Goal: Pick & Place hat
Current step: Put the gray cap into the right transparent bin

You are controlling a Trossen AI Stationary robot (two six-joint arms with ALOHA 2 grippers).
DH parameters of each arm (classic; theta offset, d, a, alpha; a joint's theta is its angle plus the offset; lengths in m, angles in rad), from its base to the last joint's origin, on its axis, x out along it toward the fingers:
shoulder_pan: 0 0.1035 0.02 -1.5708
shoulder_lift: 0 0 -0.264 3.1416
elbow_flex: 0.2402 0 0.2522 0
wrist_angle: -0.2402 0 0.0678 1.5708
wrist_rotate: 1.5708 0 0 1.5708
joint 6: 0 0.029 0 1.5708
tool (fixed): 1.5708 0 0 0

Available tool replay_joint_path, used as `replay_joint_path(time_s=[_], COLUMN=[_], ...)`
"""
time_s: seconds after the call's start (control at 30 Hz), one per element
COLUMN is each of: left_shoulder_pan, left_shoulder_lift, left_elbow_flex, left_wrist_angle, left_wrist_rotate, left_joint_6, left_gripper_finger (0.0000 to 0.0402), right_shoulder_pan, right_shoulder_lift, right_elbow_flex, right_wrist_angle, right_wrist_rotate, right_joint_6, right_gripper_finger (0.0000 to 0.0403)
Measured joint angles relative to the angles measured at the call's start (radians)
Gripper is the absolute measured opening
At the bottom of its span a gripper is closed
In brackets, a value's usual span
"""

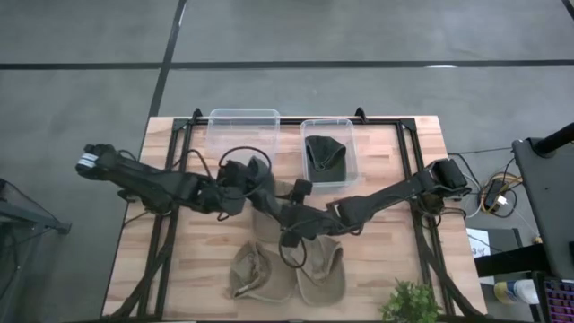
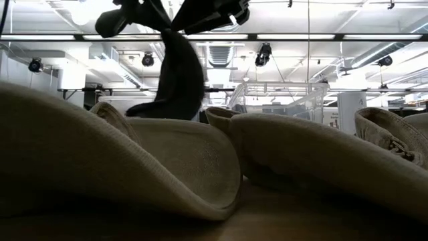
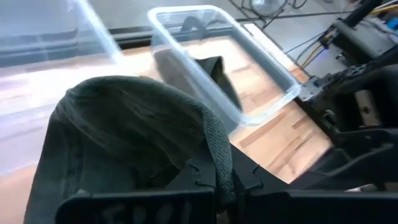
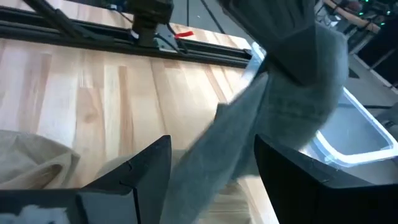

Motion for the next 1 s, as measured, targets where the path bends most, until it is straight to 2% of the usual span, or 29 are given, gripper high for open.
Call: replay_joint_path(time_s=[0.27, 0.37, 0.47, 0.6, 0.67, 0.87, 1.0], left_shoulder_pan=[-0.002, -0.003, -0.003, -0.005, -0.006, -0.007, -0.005], left_shoulder_lift=[0.002, -0.001, -0.001, -0.001, -0.001, -0.001, -0.001], left_elbow_flex=[0.008, 0.008, 0.007, 0.004, 0.003, 0.000, 0.004], left_wrist_angle=[0.032, 0.037, 0.052, 0.077, 0.081, 0.080, 0.079], left_wrist_rotate=[-0.001, -0.001, 0.011, 0.032, 0.044, 0.053, 0.066], left_joint_6=[0.041, 0.047, 0.061, 0.104, 0.117, 0.143, 0.218], left_gripper_finger=[0.0003, 0.0003, 0.0003, 0.0012, 0.0016, 0.0019, 0.0024], right_shoulder_pan=[-0.011, -0.022, -0.032, -0.052, -0.062, -0.071, -0.071], right_shoulder_lift=[0.000, 0.000, -0.001, -0.006, -0.007, -0.009, -0.012], right_elbow_flex=[0.000, -0.001, -0.001, 0.001, 0.002, 0.002, 0.002], right_wrist_angle=[-0.058, -0.081, -0.083, -0.100, -0.112, -0.130, -0.134], right_wrist_rotate=[0.001, 0.015, 0.016, -0.077, -0.084, -0.096, -0.132], right_joint_6=[0.074, 0.099, 0.099, 0.096, 0.087, 0.098, 0.109], right_gripper_finger=[0.0225, 0.0212, 0.0170, 0.0071, 0.0026, 0.0012, 0.0011])
